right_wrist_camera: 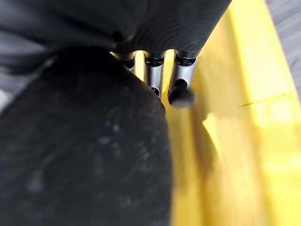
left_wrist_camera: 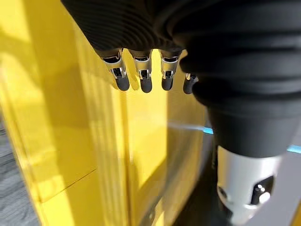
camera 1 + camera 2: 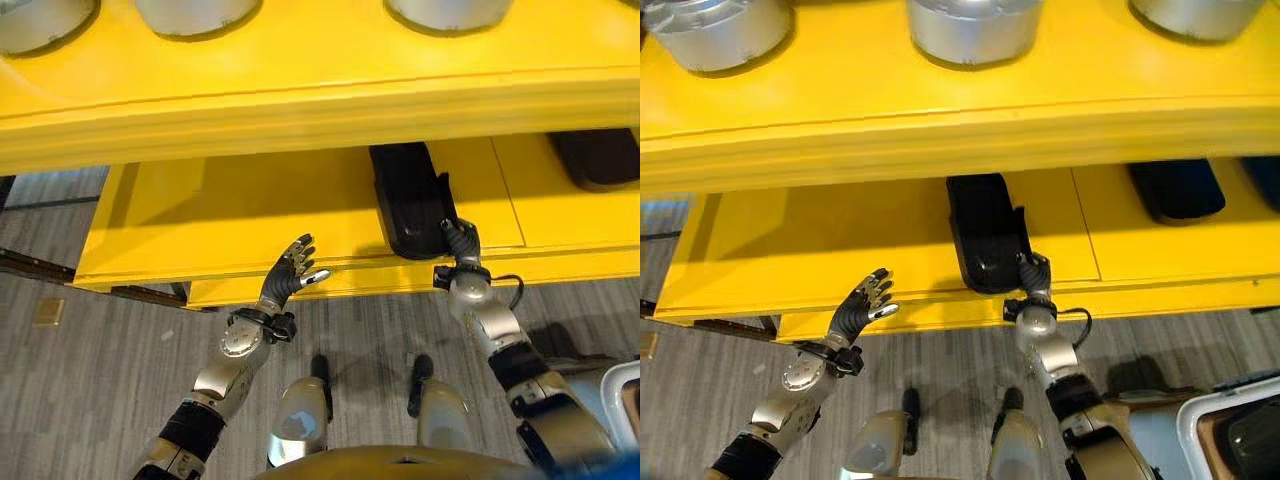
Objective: Move parts from the plastic box to the shelf.
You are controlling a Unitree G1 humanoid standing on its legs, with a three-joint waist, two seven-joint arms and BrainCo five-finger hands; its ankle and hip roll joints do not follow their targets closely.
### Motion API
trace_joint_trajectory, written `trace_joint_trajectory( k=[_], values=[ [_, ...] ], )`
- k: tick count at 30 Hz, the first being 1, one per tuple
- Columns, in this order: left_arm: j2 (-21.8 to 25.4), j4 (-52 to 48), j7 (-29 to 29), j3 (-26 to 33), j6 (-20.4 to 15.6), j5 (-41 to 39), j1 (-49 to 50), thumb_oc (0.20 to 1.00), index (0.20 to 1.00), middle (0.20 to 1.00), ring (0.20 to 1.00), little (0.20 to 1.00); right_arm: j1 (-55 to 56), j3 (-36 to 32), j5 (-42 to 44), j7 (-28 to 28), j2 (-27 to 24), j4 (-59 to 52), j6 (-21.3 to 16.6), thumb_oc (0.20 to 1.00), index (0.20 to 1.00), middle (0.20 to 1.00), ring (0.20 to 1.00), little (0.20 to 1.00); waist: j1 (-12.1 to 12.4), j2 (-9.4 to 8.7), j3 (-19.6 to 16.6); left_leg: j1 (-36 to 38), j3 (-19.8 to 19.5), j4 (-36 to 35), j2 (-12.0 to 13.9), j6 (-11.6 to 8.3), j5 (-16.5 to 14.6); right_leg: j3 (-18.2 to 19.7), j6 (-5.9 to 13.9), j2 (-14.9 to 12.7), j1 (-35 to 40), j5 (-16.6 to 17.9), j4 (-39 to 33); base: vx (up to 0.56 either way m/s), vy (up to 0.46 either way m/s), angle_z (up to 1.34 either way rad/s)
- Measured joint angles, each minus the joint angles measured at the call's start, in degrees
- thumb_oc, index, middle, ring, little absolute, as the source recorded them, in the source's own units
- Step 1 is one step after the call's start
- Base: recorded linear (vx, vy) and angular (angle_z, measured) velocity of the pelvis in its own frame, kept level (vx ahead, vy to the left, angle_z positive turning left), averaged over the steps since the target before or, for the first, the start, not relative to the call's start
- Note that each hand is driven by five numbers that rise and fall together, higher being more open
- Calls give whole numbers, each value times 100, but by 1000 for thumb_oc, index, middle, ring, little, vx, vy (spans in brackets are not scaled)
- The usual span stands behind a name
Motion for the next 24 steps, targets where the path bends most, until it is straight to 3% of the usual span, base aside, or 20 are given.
trace_joint_trajectory(
  k=[4, 9, 20, 24],
  values=[
    [-101, -8, -19, -157, 184, 2, 6, 1000, 1000, 1000, 1000, 1000, -194, -105, -11, 13, -291, 262, 62, 200, 200, 200, 200, 200, 14, -71, 80, 189, 17, -554, 149, -52, 354, -30, -69, 153, 92, 213, -396, -64, -2, -5],
    [-77, -16, -2, -163, 220, -64, -27, 1000, 1000, 1000, 1000, 1000, -742, -257, -105, 28, -748, 469, 329, 200, 200, 200, 200, 200, 4, 28, 310, 151, 0, -706, 165, -58, 536, -76, -121, 202, 24, 332, -439, -77, 22, 1],
    [-67, -30, 5, -335, 220, -124, -368, 1000, 1000, 1000, 1000, 1000, -1614, -320, -354, 89, -965, 1041, 499, 200, 200, 200, 200, 200, 113, 86, 748, 62, -55, -548, 141, -91, 531, -137, -200, 141, -47, 302, -235, -48, 8, 4],
    [22, -213, 9, -498, 225, -273, -629, 1000, 1000, 1000, 1000, 1000, -2041, -339, -571, 89, -1304, 1280, 501, 200, 200, 200, 200, 200, 291, 111, 863, -361, -153, -122, 101, -94, 408, -142, -226, 92, -404, 194, 118, -58, -14, 8]
  ],
)
